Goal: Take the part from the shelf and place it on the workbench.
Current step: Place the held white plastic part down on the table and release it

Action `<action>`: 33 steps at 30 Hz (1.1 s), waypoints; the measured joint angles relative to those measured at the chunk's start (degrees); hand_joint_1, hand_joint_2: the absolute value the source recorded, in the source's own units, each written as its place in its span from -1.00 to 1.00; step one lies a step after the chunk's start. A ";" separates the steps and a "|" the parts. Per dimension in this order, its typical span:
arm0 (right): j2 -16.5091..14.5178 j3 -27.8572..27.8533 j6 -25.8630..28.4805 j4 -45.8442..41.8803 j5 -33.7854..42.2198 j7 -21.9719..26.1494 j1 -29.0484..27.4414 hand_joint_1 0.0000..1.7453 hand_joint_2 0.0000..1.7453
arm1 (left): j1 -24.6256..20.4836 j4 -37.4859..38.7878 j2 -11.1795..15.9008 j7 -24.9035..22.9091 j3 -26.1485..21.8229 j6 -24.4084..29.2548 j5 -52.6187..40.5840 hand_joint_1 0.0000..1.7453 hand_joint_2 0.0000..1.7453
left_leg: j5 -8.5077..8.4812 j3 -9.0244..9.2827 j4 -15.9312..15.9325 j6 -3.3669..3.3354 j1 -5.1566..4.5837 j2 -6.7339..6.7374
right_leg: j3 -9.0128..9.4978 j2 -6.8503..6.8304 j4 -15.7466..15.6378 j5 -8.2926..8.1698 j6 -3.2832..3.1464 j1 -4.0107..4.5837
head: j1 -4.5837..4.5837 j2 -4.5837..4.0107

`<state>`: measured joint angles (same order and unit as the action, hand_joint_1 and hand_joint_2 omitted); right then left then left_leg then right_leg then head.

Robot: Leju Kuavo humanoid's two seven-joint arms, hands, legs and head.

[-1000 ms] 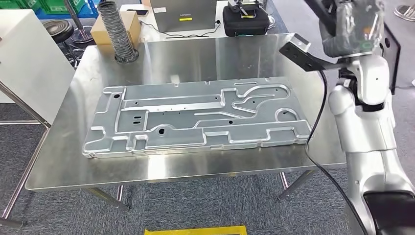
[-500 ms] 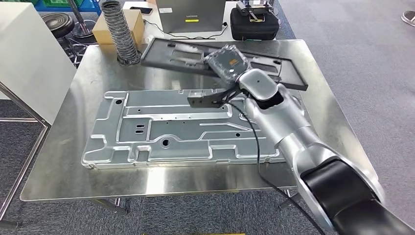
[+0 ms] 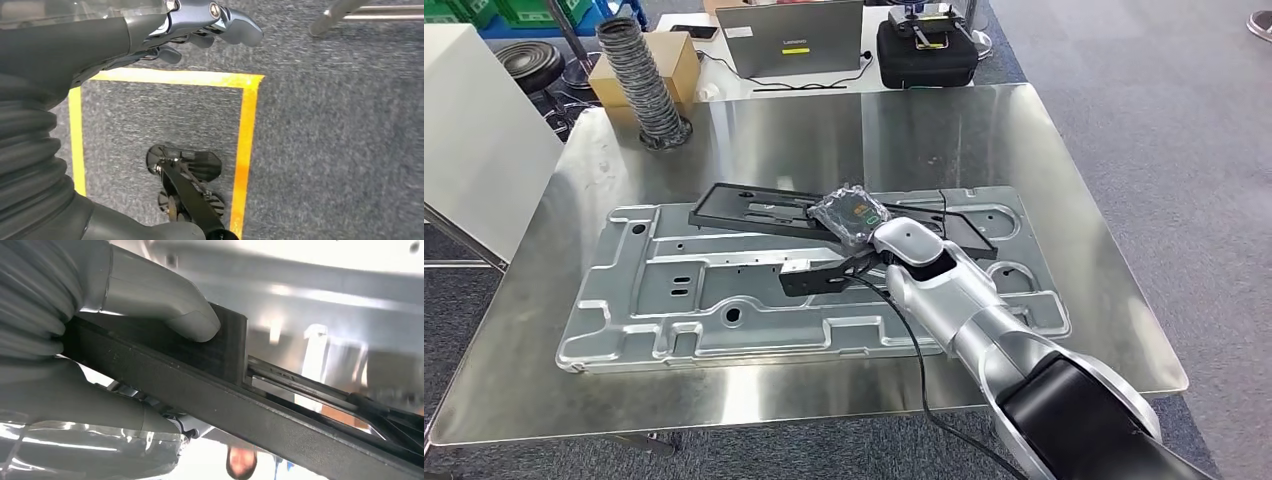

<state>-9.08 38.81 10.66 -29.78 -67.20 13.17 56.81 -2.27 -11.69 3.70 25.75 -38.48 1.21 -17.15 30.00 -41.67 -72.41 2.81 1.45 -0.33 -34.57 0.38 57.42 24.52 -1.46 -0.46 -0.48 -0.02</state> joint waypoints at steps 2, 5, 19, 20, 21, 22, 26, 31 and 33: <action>-0.03 0.10 -0.27 0.51 1.42 0.51 -0.35 0.00 0.00 | 0.05 0.00 -0.05 0.93 -0.19 -0.18 -0.29 -1.00 1.00 | -4.69 2.94 7.66 -0.36 -0.03 0.00 | 0.58 0.17 0.18 0.61 0.34 0.07 | 0.01 0.00; -0.07 0.20 -0.35 0.98 3.08 1.06 -0.47 -1.00 -1.00 | -0.06 0.00 -0.15 1.51 -0.38 -0.49 -0.48 -1.00 1.00 | -6.53 5.73 14.12 -1.20 -0.35 -0.05 | 0.71 0.40 0.45 1.14 1.15 0.37 | 0.02 0.01; 0.01 -1.84 -4.65 -3.61 22.26 10.30 -2.05 -1.00 -1.00 | -0.21 0.00 -1.21 4.18 -2.92 -0.73 -1.40 -1.00 -1.00 | -5.82 6.71 14.39 -2.91 -0.69 -0.07 | -1.16 0.00 2.21 0.30 1.36 0.61 | 0.19 0.00; 0.16 -2.40 -5.41 -5.02 25.05 11.51 -2.27 -1.00 -1.00 | -0.19 0.00 -1.32 4.53 -3.20 -0.86 -1.41 -1.00 -1.00 | -5.76 6.71 14.37 -2.67 -0.74 -0.06 | -0.59 -0.04 0.89 0.09 1.20 0.77 | 0.17 0.01; 0.46 -2.98 -6.13 -6.70 28.08 12.56 -2.61 -1.00 -1.00 | -0.16 0.00 -1.40 4.87 -3.47 -0.97 -1.43 -1.00 -1.00 | -5.75 6.73 14.42 -2.39 -0.78 -0.06 | -0.51 -0.05 0.60 0.17 1.14 0.87 | 0.16 0.01; 0.90 -3.61 -6.79 -8.76 31.48 13.48 -3.10 -1.00 -1.00 | -0.14 0.00 -1.45 5.18 -3.77 -1.06 -1.47 -1.00 -1.00 | -5.75 6.79 14.52 -2.11 -0.81 -0.04 | -0.39 -0.06 0.39 0.03 0.98 0.74 | 0.17 0.01; 3.50 -7.56 -6.67 -19.80 45.91 16.22 -5.87 -1.00 -1.00 | 0.03 0.00 -1.72 5.95 -5.15 -0.99 -1.66 -1.00 -1.00 | -1.23 4.33 8.06 -1.08 -0.66 0.05 | 0.34 -0.43 -0.77 -0.73 0.18 0.13 | -0.15 0.00; 7.26 -16.21 5.10 -38.02 54.44 19.75 -12.53 -1.00 -1.00 | 0.67 0.00 -2.15 6.02 -7.25 0.53 -1.35 -1.00 -1.00 | 0.80 2.88 1.85 -0.15 0.02 0.12 | 0.05 -0.73 -0.22 -0.69 0.39 -0.02 | -0.26 0.00; 8.54 -20.28 10.86 -45.79 53.66 20.20 -15.02 -1.00 -1.00 | 0.86 0.00 -2.40 6.01 -8.27 1.03 -1.08 -1.00 -1.00 | -2.22 7.18 9.58 -0.12 0.25 0.04 | -0.18 -0.63 0.34 -0.50 1.04 -0.08 | -0.28 0.00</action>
<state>-0.54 18.52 21.52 -75.57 -13.54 33.37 41.79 -1.40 -11.69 1.30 31.76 -46.76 2.25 -18.23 27.77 -34.49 -62.83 2.69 1.69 -0.30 -34.75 -0.25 57.75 24.02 -0.42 -0.53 -0.76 -0.01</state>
